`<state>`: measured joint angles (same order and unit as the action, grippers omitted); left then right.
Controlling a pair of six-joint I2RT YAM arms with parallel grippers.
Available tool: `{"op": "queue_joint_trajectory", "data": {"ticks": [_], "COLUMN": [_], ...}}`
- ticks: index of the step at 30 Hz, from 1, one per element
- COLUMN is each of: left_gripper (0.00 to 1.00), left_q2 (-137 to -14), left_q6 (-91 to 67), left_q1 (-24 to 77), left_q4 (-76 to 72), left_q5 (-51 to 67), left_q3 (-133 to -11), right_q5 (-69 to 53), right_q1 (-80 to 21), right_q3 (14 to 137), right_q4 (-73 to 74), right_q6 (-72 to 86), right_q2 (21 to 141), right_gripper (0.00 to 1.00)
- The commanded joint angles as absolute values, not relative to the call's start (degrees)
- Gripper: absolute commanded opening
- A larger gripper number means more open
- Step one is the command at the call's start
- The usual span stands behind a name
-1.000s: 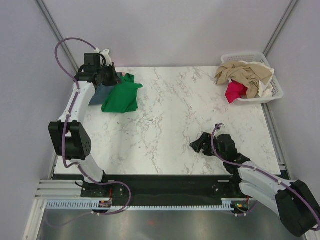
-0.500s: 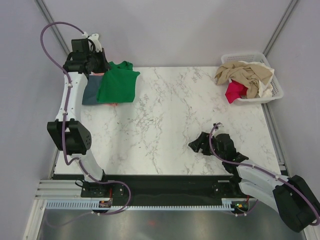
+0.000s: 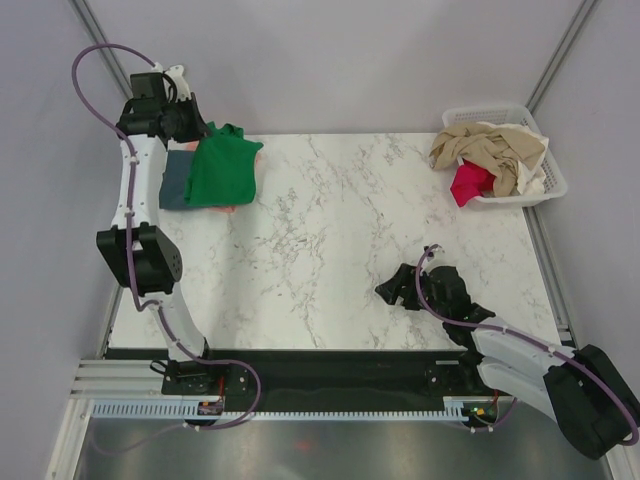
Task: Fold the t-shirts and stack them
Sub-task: Neatly place the folded tshirt to the corner
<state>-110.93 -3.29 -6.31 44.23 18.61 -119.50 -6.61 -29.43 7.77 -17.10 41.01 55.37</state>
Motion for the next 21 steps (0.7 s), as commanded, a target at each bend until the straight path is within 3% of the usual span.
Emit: {"op": "queue_joint_trajectory", "data": {"ticks": [1,14,21], "left_gripper": [0.02,0.02,0.03], "left_q2": [-113.37,-129.89,-136.31], "left_q6": [-1.41,-0.61,-0.44], "left_q1": [-6.77,-10.98,-13.62], "left_q4": [43.50,44.21,37.71], "left_q5": [20.66,16.27,13.09], "left_q3": [-124.45,-145.52,-147.13], "right_q5": [-6.86,-6.68,-6.50], "right_q1": [-29.97,-30.15,-30.23], "right_q3": [8.00,8.26,8.61], "right_q4": [-13.89,-13.80,-13.71], "right_q6": [40.17,40.08,40.08], "right_q2": [56.51,56.87,57.65], "right_gripper": [0.84,0.83,0.83]}}
